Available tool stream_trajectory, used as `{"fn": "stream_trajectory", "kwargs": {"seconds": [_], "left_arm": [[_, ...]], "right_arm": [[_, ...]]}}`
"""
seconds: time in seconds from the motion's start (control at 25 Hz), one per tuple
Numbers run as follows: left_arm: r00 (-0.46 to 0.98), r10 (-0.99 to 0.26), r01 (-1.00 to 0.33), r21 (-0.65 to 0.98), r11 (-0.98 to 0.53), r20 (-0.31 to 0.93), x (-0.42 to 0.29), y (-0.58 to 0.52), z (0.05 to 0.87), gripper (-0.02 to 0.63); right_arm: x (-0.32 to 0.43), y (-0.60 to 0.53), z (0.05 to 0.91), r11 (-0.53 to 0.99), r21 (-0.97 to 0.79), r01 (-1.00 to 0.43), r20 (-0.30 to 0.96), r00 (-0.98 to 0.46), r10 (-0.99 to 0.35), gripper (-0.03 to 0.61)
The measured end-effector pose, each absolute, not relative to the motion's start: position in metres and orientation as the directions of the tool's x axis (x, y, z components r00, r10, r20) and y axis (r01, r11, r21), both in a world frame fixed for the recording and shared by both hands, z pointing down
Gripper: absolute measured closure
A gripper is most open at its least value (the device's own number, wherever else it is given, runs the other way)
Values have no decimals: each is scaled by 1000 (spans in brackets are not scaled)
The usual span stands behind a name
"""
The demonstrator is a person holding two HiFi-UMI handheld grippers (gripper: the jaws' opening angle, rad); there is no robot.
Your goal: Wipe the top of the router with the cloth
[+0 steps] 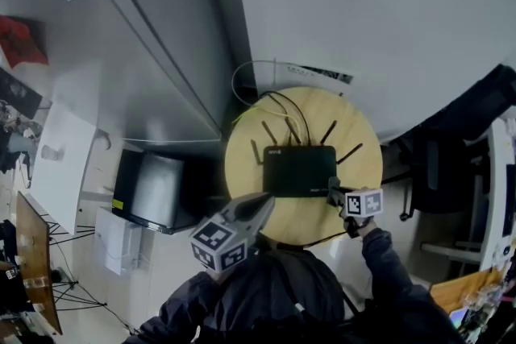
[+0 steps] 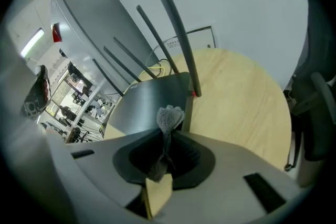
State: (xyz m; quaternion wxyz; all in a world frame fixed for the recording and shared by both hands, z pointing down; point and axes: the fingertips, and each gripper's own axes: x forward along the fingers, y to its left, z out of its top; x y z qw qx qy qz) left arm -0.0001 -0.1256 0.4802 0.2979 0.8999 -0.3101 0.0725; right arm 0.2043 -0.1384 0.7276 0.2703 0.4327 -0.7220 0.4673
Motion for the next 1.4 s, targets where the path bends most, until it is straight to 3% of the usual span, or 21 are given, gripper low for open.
{"fn": "stream_trajectory", "kwargs": {"seconds": [0.32, 0.52, 1.04, 1.4], "left_arm": [[777, -535, -626, 485, -610, 332, 14, -126, 480, 620], [755, -554, -652, 481, -586, 349, 14, -122, 483, 620], [689, -615, -720, 459, -520, 384, 8, -111, 482, 621], [708, -598, -703, 459, -544, 375, 20, -107, 480, 620]], "right_arm": [[206, -146, 712, 333, -397, -855, 770, -508, -387, 508], [239, -170, 729, 472, -182, -863, 841, -386, -380, 508], [236, -193, 773, 781, -63, -621, 889, -391, -239, 508], [228, -147, 770, 876, -57, -479, 893, -417, -171, 508]]}}
